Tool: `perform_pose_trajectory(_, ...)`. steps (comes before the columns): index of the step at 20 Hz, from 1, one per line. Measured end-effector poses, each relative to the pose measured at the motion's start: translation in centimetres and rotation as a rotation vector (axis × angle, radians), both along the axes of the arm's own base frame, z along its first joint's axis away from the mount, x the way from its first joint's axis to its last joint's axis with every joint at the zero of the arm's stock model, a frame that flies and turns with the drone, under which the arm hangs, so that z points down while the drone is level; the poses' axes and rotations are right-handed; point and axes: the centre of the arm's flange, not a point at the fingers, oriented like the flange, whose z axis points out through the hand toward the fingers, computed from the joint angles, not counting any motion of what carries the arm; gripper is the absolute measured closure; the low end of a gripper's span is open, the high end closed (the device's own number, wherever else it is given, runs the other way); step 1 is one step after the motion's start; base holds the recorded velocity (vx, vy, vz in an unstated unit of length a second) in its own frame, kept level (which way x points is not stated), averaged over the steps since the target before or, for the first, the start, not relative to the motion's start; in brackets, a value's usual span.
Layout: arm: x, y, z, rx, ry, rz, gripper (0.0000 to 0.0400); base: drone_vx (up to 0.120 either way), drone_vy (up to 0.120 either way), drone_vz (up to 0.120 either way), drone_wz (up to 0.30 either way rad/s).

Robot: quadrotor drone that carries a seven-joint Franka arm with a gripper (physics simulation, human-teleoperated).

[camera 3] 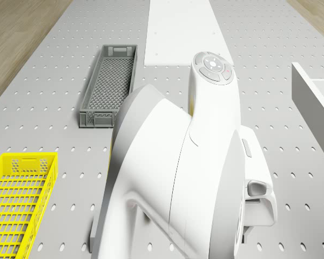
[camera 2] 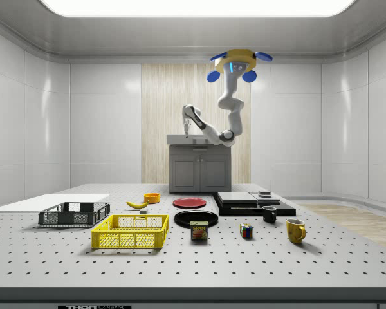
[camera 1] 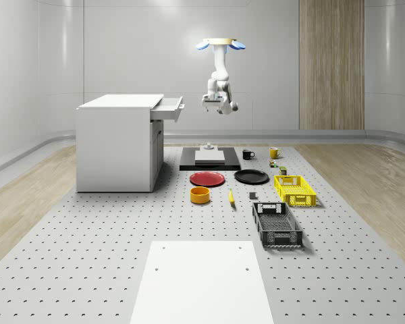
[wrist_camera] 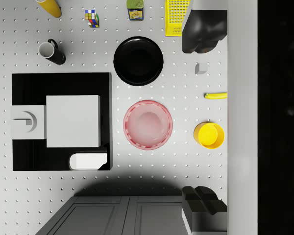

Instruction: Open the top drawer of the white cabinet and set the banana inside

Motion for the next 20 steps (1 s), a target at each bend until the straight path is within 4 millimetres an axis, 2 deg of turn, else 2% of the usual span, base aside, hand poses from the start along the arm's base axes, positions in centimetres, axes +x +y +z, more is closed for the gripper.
perform_pose_trajectory(5, 0.0, 0.01, 0.0, 0.001, 0.0, 0.0, 0.0, 0.12, 0.12, 0.0, 0.0)
perform_pose_trajectory(8, 0.0, 0.01, 0.0, 0.001, 0.0, 0.0, 0.0, 0.12, 0.027, 0.0, 0.0)
perform_pose_trajectory(20, 0.0, 0.0, 0.0, 0.001, 0.0, -0.001, 0.0, 0.12, 0.0, -0.117, 0.0)
